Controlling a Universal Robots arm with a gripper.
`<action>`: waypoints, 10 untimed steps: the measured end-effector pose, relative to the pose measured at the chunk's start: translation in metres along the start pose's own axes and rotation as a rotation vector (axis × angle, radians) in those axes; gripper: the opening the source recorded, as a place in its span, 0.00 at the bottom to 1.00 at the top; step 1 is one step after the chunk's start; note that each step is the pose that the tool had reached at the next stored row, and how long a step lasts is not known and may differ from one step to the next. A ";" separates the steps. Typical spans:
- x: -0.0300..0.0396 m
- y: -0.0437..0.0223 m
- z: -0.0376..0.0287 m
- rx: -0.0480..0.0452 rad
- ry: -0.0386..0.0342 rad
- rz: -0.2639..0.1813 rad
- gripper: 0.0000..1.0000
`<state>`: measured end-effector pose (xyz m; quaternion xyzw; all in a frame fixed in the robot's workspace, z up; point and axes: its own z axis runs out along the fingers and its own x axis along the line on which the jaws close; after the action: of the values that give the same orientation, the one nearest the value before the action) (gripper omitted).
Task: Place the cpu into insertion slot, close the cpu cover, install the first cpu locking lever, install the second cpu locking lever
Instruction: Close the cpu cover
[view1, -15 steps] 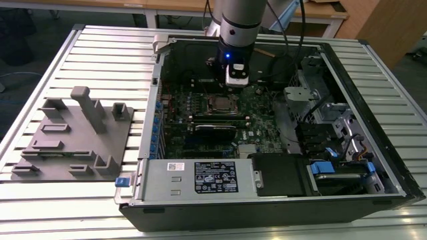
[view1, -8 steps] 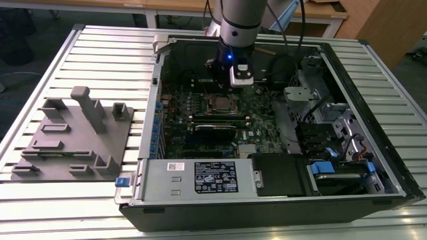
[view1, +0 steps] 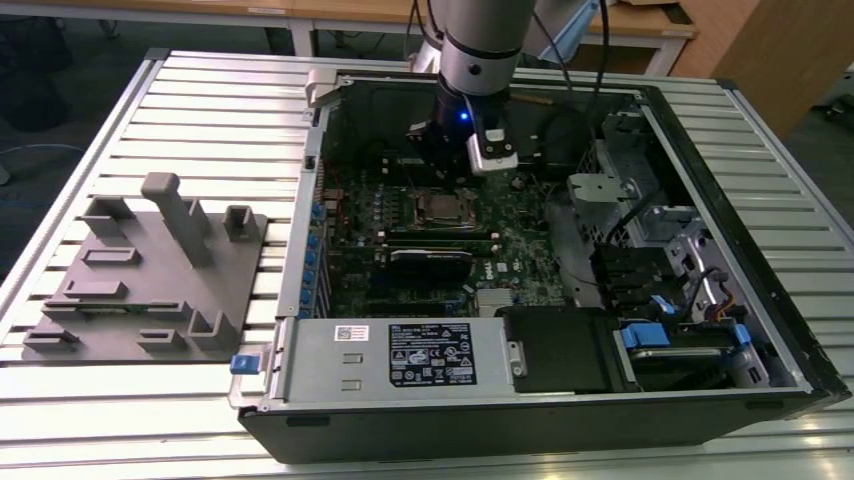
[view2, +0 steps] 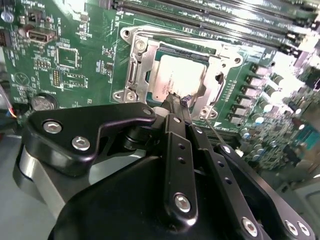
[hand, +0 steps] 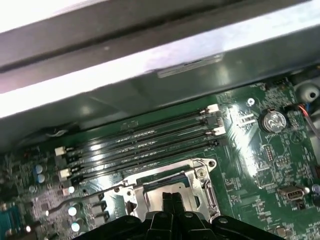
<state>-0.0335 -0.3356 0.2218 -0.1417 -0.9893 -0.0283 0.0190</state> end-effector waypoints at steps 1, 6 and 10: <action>0.0000 0.0000 0.0000 0.0024 0.0000 -0.012 0.10; 0.0000 -0.0001 0.0001 0.0208 -0.0015 -0.068 0.10; 0.0000 -0.0001 0.0003 0.0272 -0.0040 -0.101 0.10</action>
<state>-0.0336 -0.3357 0.2215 -0.0916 -0.9955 -0.0155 0.0175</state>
